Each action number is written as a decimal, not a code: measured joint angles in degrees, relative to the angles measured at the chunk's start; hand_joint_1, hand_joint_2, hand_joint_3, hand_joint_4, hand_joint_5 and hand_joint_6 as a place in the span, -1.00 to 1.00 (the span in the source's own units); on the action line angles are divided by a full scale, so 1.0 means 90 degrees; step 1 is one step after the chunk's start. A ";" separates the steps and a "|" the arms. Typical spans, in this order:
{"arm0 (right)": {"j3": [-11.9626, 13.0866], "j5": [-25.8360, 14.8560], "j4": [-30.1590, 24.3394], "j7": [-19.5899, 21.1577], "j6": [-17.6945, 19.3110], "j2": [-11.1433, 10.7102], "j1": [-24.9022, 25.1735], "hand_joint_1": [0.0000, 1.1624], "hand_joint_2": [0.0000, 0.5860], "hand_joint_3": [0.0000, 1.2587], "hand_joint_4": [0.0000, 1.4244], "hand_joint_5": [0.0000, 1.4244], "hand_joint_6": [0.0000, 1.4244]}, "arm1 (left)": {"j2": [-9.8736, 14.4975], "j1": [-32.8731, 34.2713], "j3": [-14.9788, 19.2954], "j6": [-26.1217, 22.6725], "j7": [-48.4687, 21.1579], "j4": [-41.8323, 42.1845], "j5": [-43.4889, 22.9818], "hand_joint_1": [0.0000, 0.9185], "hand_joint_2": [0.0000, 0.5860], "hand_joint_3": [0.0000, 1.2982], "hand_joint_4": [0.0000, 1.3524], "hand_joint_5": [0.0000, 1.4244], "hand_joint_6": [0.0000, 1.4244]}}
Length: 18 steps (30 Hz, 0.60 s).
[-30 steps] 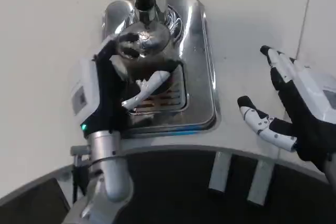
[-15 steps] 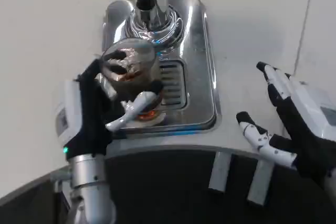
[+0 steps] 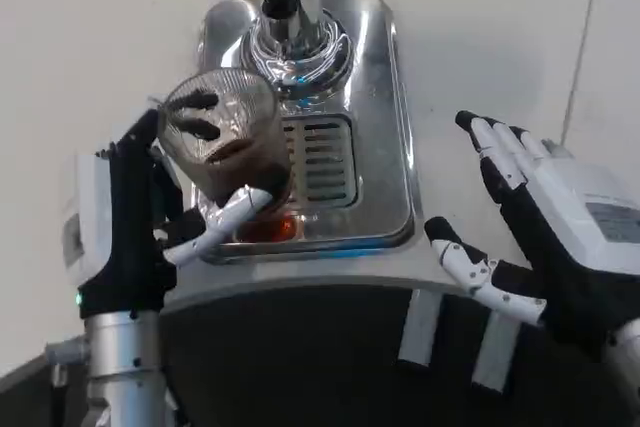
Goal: Grasp the cup under the faucet to collect the drink, then remove the cup.
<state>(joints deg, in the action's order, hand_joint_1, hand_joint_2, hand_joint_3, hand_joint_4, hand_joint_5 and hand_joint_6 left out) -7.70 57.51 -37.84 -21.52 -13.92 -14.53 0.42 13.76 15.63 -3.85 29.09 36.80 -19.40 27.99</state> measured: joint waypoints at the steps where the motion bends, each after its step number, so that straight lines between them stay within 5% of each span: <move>1: -0.0007 -0.0001 0.0006 0.0003 0.0018 -0.0007 0.0017 -0.50 0.64 -1.00 -1.00 -1.00 -1.00 | 0.0025 -0.0048 0.0017 0.0035 -0.0026 0.0053 0.0014 0.64 -0.79 0.65 0.74 0.86 1.00; 7: -0.0089 0.0067 0.0050 0.0030 0.0305 -0.0223 0.0173 -0.50 0.64 -1.00 -1.00 -1.00 -1.00 | 0.0347 -0.0380 0.0202 0.0313 -0.0311 0.0539 0.0087 0.65 -0.79 0.65 0.74 0.86 1.00; 14: -0.0164 0.0359 -0.0125 0.1056 0.1275 -0.0538 -0.0298 -0.50 0.71 -1.00 -1.00 -1.00 -1.00 | 0.0594 -0.1307 0.0493 0.0776 -0.0905 0.1613 -0.0050 0.67 -0.83 0.63 0.74 0.86 1.00; 18: -0.0153 0.0365 -0.0119 0.1281 0.1587 -0.0687 -0.0725 -0.51 0.73 -1.00 -1.00 -1.00 -1.00 | 0.0609 -0.1599 0.0558 0.0930 -0.1159 0.1888 -0.0051 0.67 -0.83 0.63 0.74 0.86 1.00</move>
<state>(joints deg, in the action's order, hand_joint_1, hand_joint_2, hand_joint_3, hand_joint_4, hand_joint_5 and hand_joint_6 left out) -9.07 60.80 -38.91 -10.00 0.37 -20.71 -6.10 19.24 1.24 1.17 37.46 26.37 -2.41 27.53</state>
